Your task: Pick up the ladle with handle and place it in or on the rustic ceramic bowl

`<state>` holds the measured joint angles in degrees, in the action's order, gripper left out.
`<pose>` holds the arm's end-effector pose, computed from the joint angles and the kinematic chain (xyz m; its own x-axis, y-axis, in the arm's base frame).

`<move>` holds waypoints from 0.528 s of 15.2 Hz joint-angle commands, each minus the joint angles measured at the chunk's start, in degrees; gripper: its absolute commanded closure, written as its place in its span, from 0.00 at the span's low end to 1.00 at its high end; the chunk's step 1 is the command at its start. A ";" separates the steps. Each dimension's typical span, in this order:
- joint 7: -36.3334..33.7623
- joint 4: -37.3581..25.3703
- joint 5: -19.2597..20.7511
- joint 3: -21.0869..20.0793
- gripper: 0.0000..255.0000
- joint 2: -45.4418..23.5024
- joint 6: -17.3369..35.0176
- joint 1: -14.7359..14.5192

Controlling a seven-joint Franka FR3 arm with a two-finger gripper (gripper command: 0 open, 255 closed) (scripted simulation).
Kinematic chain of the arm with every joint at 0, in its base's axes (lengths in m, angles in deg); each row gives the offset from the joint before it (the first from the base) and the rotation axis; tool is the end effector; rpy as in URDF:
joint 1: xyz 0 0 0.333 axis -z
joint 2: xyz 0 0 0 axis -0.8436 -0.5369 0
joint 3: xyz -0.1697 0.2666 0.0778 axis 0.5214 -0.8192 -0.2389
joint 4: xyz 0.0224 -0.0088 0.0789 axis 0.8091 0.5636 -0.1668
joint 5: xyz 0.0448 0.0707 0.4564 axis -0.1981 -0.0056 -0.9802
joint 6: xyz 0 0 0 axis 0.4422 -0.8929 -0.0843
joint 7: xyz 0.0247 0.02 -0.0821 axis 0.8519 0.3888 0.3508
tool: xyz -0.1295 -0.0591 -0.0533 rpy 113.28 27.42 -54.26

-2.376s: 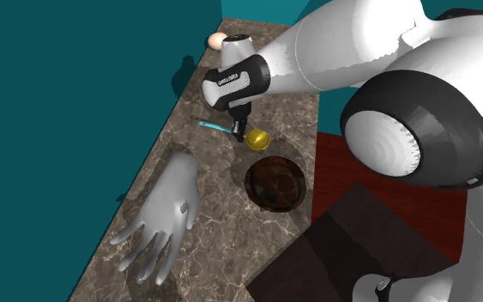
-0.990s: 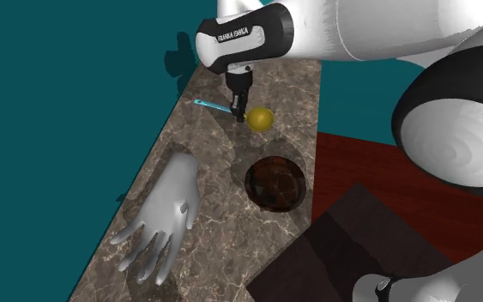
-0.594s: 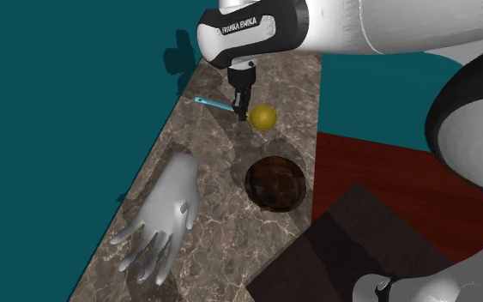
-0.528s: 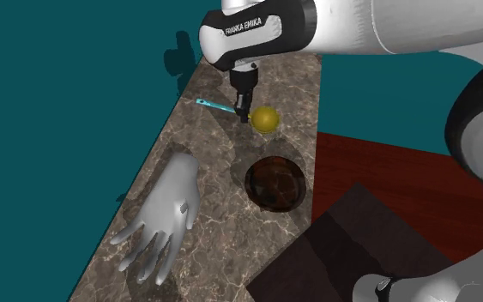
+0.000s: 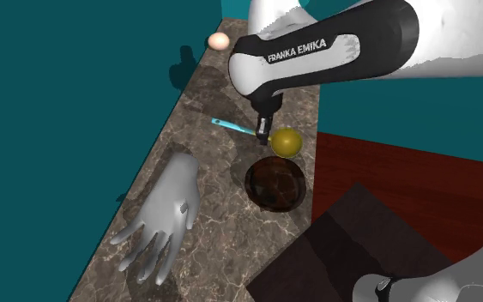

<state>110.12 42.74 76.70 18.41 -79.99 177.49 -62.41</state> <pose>0.5709 -0.0276 0.2661 0.7860 0.6130 -0.0803 0.5944 -0.7850 -0.1743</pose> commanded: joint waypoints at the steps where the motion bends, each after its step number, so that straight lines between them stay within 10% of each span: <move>1: -0.74 5.81 0.57 -0.19 1.00 4.38 1.54 -0.34; 8: -2.99 21.26 2.21 -1.05 1.00 17.92 3.74 -0.51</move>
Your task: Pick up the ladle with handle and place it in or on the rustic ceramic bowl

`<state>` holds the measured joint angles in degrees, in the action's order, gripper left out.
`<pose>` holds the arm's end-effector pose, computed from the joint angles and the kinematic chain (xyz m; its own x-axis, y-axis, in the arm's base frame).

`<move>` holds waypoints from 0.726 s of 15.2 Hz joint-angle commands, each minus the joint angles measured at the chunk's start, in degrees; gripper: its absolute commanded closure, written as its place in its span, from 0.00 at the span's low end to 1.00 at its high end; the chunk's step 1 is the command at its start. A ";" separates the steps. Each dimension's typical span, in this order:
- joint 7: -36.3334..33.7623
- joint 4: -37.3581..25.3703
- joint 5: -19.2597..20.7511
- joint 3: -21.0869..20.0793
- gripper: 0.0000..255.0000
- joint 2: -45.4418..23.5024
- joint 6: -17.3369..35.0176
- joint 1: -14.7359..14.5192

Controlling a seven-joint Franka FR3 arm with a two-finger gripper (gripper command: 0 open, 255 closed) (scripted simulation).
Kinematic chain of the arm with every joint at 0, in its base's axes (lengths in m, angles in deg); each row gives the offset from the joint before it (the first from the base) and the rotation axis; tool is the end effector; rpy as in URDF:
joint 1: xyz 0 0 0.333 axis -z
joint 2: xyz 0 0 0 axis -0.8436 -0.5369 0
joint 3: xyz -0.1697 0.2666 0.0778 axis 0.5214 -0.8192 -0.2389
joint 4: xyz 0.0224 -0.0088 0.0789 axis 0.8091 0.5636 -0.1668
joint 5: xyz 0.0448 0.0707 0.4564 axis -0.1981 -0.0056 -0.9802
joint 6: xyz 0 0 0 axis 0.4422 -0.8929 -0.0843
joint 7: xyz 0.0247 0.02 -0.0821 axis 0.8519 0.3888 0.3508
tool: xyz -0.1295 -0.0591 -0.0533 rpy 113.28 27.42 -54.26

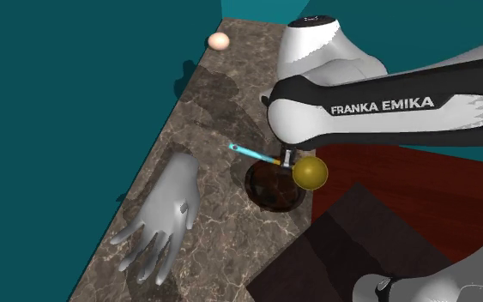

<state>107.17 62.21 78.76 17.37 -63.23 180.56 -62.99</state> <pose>0.4648 -0.0075 0.2626 0.7857 0.6134 -0.0808 0.5947 -0.7848 -0.1744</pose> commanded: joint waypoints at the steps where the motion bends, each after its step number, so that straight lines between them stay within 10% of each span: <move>1: 0.08 2.13 0.04 0.01 1.00 0.62 1.54 0.05; 11: 1.69 4.80 -1.45 0.28 1.00 -5.72 10.43 -0.35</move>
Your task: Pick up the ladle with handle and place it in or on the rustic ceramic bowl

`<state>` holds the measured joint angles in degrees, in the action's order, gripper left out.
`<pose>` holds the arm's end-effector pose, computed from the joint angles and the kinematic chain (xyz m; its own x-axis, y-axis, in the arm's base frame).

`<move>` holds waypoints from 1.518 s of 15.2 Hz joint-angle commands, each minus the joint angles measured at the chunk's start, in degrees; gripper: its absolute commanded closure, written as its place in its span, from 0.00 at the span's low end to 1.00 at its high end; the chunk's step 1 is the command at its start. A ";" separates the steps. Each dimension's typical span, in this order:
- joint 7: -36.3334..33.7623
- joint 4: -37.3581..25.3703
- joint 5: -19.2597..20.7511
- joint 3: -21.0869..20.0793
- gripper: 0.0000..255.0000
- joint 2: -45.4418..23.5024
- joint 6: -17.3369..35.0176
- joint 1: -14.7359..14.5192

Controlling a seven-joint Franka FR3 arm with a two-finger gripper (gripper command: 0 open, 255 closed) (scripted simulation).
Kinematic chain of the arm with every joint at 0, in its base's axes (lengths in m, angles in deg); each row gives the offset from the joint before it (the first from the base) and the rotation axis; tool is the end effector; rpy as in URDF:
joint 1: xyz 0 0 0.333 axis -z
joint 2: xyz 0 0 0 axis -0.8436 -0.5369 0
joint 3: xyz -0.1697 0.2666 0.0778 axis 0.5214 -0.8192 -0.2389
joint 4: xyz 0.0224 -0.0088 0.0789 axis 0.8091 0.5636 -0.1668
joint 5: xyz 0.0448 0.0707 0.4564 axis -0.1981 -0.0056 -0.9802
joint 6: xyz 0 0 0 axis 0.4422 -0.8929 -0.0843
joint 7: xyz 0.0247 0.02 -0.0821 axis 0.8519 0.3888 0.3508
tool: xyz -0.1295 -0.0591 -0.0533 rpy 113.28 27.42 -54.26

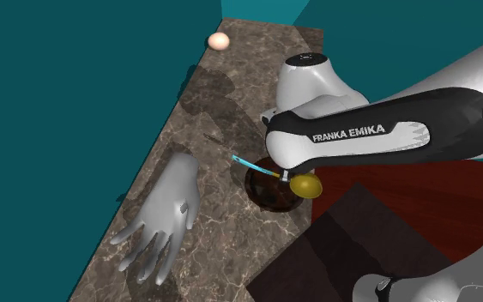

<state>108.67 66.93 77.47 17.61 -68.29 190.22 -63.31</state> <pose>0.4474 -0.0072 0.1968 0.7856 0.6134 -0.0811 0.5948 -0.7847 -0.1746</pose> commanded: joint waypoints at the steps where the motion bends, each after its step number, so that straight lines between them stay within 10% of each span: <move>1: 0.39 0.26 -0.37 0.05 1.00 -1.38 1.66 -0.08; 11: 0.82 0.60 -0.82 0.07 1.00 -2.86 3.43 -0.17; 12: 0.81 0.60 -0.82 0.07 0.00 -2.86 3.43 -0.17; 23: -0.30 -3.01 0.86 0.25 0.00 2.07 -5.02 0.40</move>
<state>108.43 64.20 78.26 17.87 -66.42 185.73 -62.93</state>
